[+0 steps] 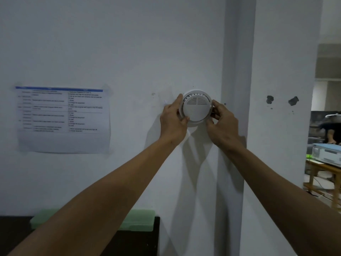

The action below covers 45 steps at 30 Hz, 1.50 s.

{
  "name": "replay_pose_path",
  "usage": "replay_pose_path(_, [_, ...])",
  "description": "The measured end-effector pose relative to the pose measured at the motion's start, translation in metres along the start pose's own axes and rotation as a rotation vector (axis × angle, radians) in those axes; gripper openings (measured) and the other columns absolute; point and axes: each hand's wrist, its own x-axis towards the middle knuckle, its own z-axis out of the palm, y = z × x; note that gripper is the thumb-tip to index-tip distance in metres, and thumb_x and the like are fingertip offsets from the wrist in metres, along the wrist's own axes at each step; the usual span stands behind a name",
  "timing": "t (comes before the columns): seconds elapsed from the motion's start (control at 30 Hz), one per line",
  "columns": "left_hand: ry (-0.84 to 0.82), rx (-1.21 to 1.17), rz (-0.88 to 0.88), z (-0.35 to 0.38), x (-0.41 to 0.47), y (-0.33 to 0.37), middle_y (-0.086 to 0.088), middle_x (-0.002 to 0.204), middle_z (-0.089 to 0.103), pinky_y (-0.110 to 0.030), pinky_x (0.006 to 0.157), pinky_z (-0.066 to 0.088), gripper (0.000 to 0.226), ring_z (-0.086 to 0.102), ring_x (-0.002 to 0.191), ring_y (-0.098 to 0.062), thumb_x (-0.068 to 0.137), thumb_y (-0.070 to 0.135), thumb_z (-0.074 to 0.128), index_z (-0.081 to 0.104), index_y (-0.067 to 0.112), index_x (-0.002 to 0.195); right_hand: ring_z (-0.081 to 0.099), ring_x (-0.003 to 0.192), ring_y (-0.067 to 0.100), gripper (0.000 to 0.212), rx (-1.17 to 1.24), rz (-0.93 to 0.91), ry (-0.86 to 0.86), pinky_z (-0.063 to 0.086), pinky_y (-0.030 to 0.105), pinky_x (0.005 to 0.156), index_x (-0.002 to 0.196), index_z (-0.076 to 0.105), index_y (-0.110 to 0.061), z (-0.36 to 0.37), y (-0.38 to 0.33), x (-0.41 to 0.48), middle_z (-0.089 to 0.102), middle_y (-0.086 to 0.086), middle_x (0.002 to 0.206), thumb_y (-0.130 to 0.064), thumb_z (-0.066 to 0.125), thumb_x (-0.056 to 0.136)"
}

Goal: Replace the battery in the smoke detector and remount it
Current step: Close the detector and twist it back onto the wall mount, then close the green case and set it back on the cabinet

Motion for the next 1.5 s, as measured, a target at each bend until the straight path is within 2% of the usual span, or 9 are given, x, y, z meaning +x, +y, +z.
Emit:
replay_pose_path(0.2, [-0.063,0.046,-0.002,-0.008,-0.005,0.003,-0.009,0.145,0.051,-0.043,0.114,0.040,0.077,0.047,0.135,-0.028,0.085,-0.006,0.066,0.034,0.013,0.153,0.056,0.103,0.006,0.049,-0.017,0.025,-0.052,0.043,0.016,0.091,0.134,0.055,-0.014,-0.006,-0.006,-0.004,0.065,0.002,0.126,0.002,0.058,0.088])
replay_pose_path(0.37, [-0.079,0.085,0.011,-0.014,-0.014,0.001,-0.001,0.123,0.056,-0.025,0.095,0.046,0.062,0.054,0.110,-0.015,0.086,-0.001,0.068,0.045,0.011,0.142,0.061,0.116,0.018,0.050,-0.023,0.052,-0.084,0.046,0.025,0.099,0.138,0.052,-0.014,-0.007,0.000,-0.008,0.063,0.006,0.131,-0.007,0.061,0.089])
replay_pose_path(0.53, [-0.198,0.181,-0.065,-0.030,-0.027,-0.015,-0.009,0.142,0.050,-0.034,0.109,0.043,0.073,0.050,0.129,-0.020,0.088,0.013,0.073,0.035,0.014,0.151,0.059,0.123,0.021,0.055,-0.033,0.148,-0.110,0.046,0.031,0.106,0.143,0.046,-0.011,-0.004,0.005,-0.026,0.060,0.008,0.137,-0.011,0.062,0.091])
replay_pose_path(0.77, [-0.269,0.285,-0.126,-0.100,-0.086,-0.084,-0.010,0.138,0.055,-0.028,0.107,0.042,0.064,0.054,0.125,-0.020,0.089,0.016,0.072,0.045,0.014,0.146,0.060,0.120,0.025,0.057,-0.093,0.296,-0.221,0.046,0.040,0.107,0.140,0.050,-0.011,0.043,-0.002,-0.098,0.061,0.009,0.133,-0.014,0.064,0.085])
replay_pose_path(0.93, [-0.272,0.368,-0.206,-0.162,-0.121,-0.139,-0.008,0.142,0.052,-0.042,0.109,0.045,0.061,0.050,0.130,-0.022,0.090,0.017,0.070,0.046,0.017,0.146,0.056,0.125,0.026,0.058,-0.173,0.259,-0.419,0.045,0.038,0.107,0.140,0.051,-0.010,0.099,-0.029,-0.160,0.059,0.010,0.138,-0.019,0.067,0.086])
replay_pose_path(1.07, [-0.319,0.535,-0.194,-0.214,-0.143,-0.175,-0.006,0.154,0.039,-0.036,0.115,0.033,0.062,0.037,0.141,-0.024,0.095,0.014,0.064,0.038,0.016,0.151,0.046,0.136,0.027,0.062,-0.277,0.169,-0.565,0.037,0.040,0.113,0.146,0.043,-0.011,0.147,-0.059,-0.205,0.048,0.008,0.149,-0.028,0.064,0.090])
replay_pose_path(1.27, [-0.458,0.808,-0.153,-0.282,-0.160,-0.228,-0.013,0.159,0.032,-0.042,0.116,0.034,0.072,0.033,0.144,-0.031,0.089,-0.003,0.063,0.034,0.015,0.153,0.038,0.141,0.027,0.068,-0.526,-0.032,-0.796,0.031,0.044,0.116,0.149,0.036,-0.012,0.215,-0.099,-0.250,0.039,0.009,0.155,-0.030,0.063,0.089])
replay_pose_path(1.4, [-0.590,0.893,-0.161,-0.312,-0.164,-0.262,-0.014,0.160,0.030,-0.045,0.119,0.026,0.068,0.028,0.147,-0.031,0.092,0.006,0.062,0.034,0.017,0.152,0.038,0.142,0.024,0.062,-0.638,-0.119,-0.914,0.017,0.047,0.121,0.149,0.035,-0.016,0.261,-0.116,-0.277,0.040,0.006,0.155,-0.026,0.058,0.091])
replay_pose_path(1.5, [-0.648,0.936,-0.151,-0.324,-0.164,-0.282,-0.014,0.154,0.039,-0.045,0.115,0.030,0.059,0.035,0.142,-0.032,0.093,0.017,0.063,0.043,0.021,0.149,0.041,0.139,0.024,0.055,-0.703,-0.159,-0.934,0.013,0.048,0.120,0.146,0.039,-0.015,0.282,-0.120,-0.288,0.046,0.007,0.149,-0.020,0.053,0.093])
